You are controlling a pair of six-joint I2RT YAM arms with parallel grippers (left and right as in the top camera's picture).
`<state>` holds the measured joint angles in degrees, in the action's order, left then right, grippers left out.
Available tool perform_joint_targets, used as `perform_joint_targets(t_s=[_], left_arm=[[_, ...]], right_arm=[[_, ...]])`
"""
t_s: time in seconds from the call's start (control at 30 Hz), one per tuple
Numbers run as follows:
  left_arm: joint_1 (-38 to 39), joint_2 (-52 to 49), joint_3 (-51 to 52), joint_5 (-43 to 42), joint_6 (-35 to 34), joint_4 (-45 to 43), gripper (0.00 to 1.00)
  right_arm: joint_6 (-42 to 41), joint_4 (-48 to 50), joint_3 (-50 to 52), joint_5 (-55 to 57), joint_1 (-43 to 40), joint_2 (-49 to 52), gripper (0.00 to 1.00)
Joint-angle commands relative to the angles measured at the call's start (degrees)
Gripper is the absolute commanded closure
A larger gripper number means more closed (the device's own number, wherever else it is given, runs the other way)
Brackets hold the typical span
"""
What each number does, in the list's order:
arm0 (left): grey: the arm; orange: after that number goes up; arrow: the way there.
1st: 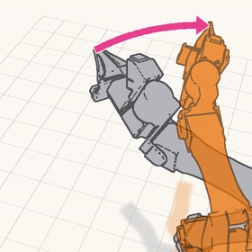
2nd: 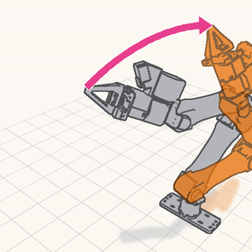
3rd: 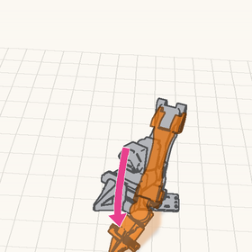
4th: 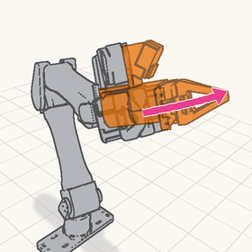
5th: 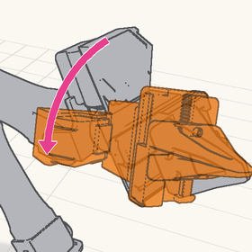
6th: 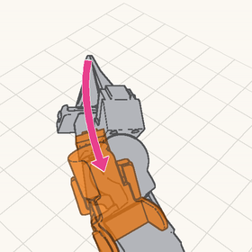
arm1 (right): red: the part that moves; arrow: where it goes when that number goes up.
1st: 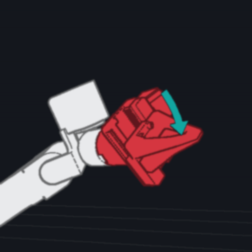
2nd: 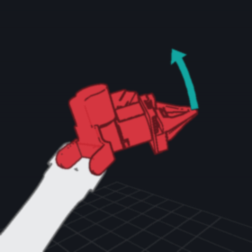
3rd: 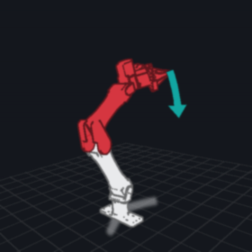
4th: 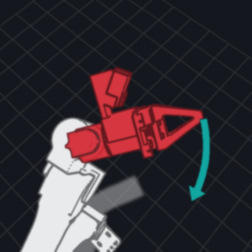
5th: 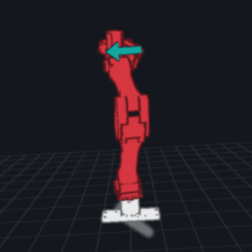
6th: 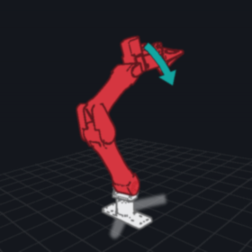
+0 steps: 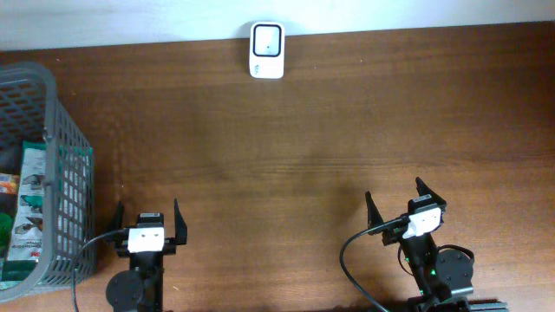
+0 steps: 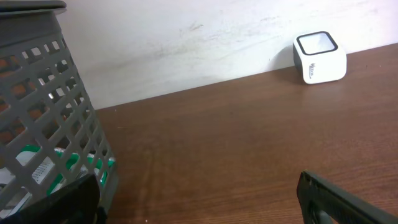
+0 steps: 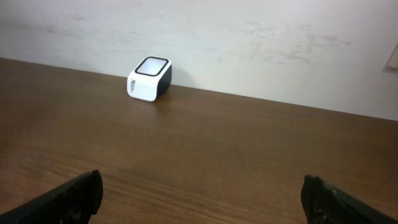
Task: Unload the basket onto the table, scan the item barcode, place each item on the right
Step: 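Move the left gripper toward the grey basket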
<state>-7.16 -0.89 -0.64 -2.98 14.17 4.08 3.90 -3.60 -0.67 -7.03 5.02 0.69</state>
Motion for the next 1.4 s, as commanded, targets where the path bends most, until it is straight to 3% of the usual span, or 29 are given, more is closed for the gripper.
perform_joint_targets(t_s=[0.0,1.37], left_arm=[[0.2,0.5,0.2,0.4,0.9,0.4,0.01],[0.3,0.5,0.1,-0.1,0.9,0.2,0.01]], right_arm=[[0.2,-0.2,0.3,-0.7,-0.1,-0.4,0.02],[0.2,-0.2,0.3,-0.7,-0.1,-0.3,0.02]])
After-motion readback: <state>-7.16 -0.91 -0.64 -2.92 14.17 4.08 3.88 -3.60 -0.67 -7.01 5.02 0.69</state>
